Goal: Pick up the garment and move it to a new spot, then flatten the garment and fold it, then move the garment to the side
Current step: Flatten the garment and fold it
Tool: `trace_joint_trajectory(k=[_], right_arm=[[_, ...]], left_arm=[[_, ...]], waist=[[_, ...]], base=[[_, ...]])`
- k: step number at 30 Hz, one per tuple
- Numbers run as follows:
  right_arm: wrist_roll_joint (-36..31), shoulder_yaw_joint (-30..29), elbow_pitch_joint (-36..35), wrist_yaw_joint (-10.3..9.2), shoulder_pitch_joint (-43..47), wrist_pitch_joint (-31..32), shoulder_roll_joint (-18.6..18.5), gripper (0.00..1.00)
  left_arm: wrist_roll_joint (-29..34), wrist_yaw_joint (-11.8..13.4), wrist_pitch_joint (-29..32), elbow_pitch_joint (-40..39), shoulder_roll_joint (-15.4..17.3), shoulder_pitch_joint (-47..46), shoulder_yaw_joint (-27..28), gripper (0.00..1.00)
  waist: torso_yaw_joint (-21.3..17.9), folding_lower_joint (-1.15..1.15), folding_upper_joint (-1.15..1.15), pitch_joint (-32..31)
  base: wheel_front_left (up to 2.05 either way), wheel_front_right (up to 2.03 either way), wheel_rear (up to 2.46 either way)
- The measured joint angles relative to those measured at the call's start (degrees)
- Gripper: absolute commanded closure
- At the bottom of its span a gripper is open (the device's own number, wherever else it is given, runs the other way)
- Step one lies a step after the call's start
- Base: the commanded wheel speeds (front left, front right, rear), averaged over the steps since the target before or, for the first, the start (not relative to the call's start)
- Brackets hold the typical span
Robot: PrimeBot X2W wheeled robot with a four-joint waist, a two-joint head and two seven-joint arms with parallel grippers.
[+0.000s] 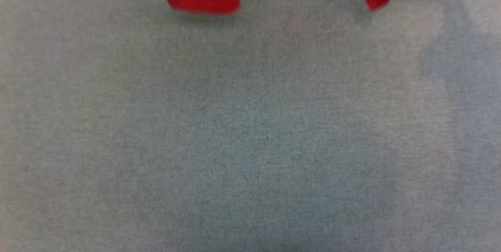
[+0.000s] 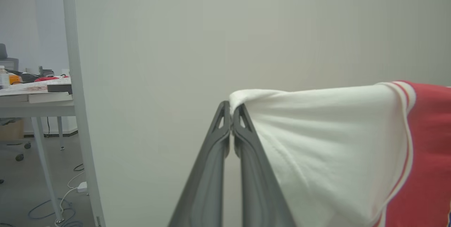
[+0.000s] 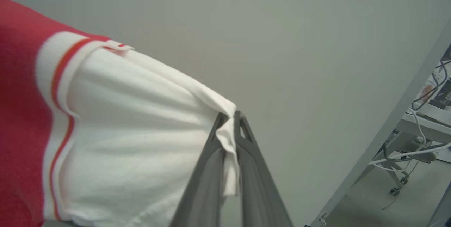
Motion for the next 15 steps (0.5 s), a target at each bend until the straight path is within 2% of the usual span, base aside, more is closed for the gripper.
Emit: trace_joint_trajectory(k=[9, 15], right_arm=[[-7.5, -0.6, 14.3, 0.22, -17.3, -9.4, 5.1, 1.00], [-12.3, -0.4, 21.3, 0.24, -21.9, -15.8, 7.2, 1.00]], left_arm=[[3.3, -2.8, -9.4, 18.4, -3.2, -19.1, -2.1, 1.00], [4.3, -4.0, -14.1, 26.0, -4.3, -24.1, -4.1, 1.00]], waist=[[0.1, 0.00, 0.00, 9.9], [0.2, 0.00, 0.00, 14.2]], base=[[0.00, 0.00, 0.00], [0.00, 0.00, 0.00]])
